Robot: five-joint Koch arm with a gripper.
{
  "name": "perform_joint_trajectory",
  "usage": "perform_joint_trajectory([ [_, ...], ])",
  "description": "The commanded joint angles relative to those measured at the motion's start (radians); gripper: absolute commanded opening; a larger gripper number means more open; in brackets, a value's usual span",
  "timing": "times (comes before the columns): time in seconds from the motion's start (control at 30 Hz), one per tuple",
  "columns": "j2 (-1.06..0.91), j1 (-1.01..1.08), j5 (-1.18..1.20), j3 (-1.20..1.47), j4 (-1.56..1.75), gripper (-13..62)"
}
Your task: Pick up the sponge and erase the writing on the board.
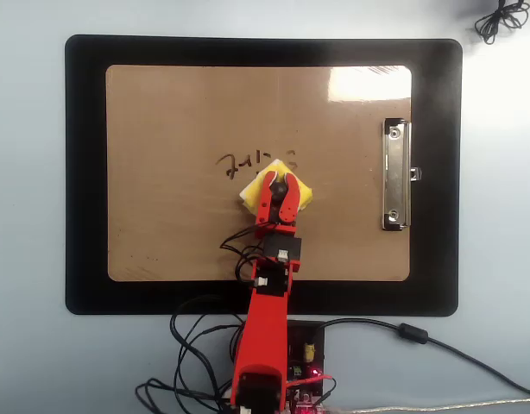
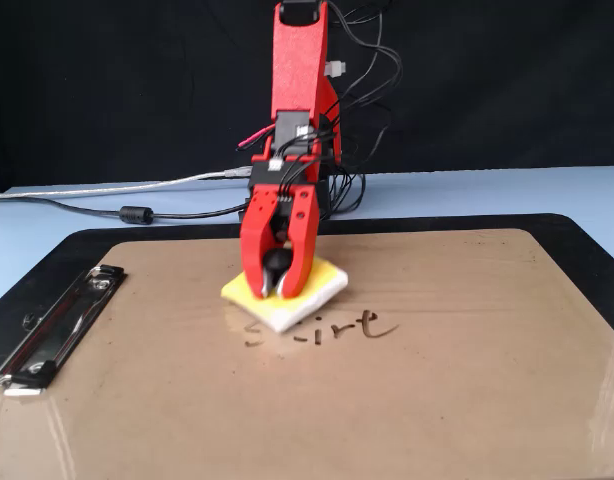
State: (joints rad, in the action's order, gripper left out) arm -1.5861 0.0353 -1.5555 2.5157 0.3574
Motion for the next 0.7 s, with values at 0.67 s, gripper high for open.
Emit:
perform_joint_trajectory([
  [0.67,-0.029,0.006,0.003,-0.123,-0.175,-8.1],
])
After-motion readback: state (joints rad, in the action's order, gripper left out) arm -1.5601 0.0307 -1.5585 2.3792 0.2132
